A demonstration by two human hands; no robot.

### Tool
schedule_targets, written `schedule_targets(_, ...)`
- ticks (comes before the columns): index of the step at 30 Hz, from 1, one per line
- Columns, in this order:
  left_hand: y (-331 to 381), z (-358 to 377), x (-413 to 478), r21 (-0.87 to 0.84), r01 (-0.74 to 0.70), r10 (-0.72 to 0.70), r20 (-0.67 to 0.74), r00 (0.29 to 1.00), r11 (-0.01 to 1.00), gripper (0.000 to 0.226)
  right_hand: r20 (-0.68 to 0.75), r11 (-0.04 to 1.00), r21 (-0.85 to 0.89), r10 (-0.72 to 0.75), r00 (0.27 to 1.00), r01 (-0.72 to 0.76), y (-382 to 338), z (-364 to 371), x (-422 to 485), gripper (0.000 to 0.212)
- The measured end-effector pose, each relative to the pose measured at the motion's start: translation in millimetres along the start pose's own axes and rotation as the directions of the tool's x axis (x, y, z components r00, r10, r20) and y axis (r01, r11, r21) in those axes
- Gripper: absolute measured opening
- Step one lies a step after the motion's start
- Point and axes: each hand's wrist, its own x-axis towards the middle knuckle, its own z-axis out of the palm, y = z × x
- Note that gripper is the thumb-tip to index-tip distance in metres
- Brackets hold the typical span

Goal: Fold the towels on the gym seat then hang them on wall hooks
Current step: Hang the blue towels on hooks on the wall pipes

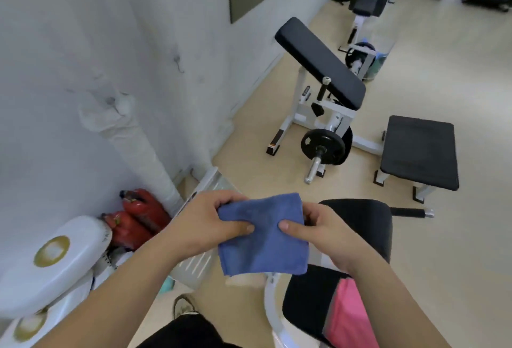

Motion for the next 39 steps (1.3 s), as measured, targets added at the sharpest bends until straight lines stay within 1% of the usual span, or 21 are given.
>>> schedule_targets(2,-2.8,-38.4,7.1,0.007,-0.037,0.038,-0.118,0.992,0.999,0.03,0.036,1.0,0.005,-0.003,0.999,0.003,-28.3,20.0,31.8,0.033)
schedule_targets(4,-12.6,-79.1,14.2,-0.029,-0.025,0.018,-0.212,0.977,0.999,0.031,0.017,0.998,0.052,-0.035,0.999,0.034,-52.6,42.7,62.9,0.026)
schedule_targets(5,-18.2,-99.3,17.0,-0.076,-0.009,-0.009,-0.24,0.971,0.997,0.029,0.002,0.996,0.079,-0.052,0.999,0.052,-63.0,55.0,77.9,0.022)
schedule_targets(7,-29.2,-136.6,21.6,-0.227,0.01,-0.07,-0.259,0.963,0.974,0.022,-0.041,0.99,0.125,-0.054,0.998,0.058,-82.9,79.3,107.4,0.018)
schedule_targets(9,-33.2,-172.0,26.2,-0.307,0.005,-0.092,-0.268,0.959,0.952,0.02,-0.052,0.991,0.128,-0.04,0.998,0.047,-104.3,101.1,137.8,0.021)
schedule_targets(12,-29.5,-228.5,44.6,-0.27,-0.046,-0.057,-0.363,0.93,0.962,0.02,-0.002,0.996,0.053,-0.068,0.998,0.068,-148.0,122.8,182.9,0.03)
schedule_targets(16,-8.8,-287.3,75.9,-0.222,-0.093,-0.019,-0.456,0.89,0.97,0.019,0.056,0.989,-0.05,-0.14,0.989,0.142,-214.0,128.0,232.2,0.027)
schedule_targets(21,26.9,-322.9,115.3,-0.14,-0.104,0.015,-0.528,0.849,0.985,0.018,0.04,0.961,-0.19,-0.198,0.979,0.202,-282.5,116.5,281.0,0.024)
schedule_targets(26,86.5,-343.5,155.2,0.006,-0.168,0.139,-0.592,0.794,0.986,0.019,0.046,0.918,-0.285,-0.275,0.96,0.277,-357.3,93.1,325.1,0.021)
schedule_targets(29,129.0,-354.0,183.4,0.133,-0.191,0.232,-0.609,0.758,0.973,0.021,0.036,0.892,-0.315,-0.33,0.943,0.325,-410.4,73.9,353.3,0.019)
schedule_targets(31,160.3,-363.2,204.3,0.2,-0.197,0.279,-0.616,0.737,0.96,0.025,-0.008,0.882,-0.309,-0.376,0.927,0.355,-448.3,61.1,374.3,0.019)
schedule_targets(33,188.7,-373.2,227.9,0.187,-0.203,0.276,-0.63,0.726,0.961,0.023,-0.037,0.875,-0.295,-0.412,0.91,0.384,-486.1,51.1,394.8,0.019)
schedule_targets(36,228.1,-393.0,261.9,0.199,-0.178,0.266,-0.667,0.696,0.964,0.013,-0.058,0.858,-0.28,-0.463,0.885,0.431,-539.0,40.9,422.1,0.022)
schedule_targets(39,269.7,-417.7,290.7,0.223,-0.136,0.257,-0.71,0.656,0.965,0.013,-0.078,0.841,-0.256,-0.51,0.857,0.477,-587.4,36.5,444.5,0.021)
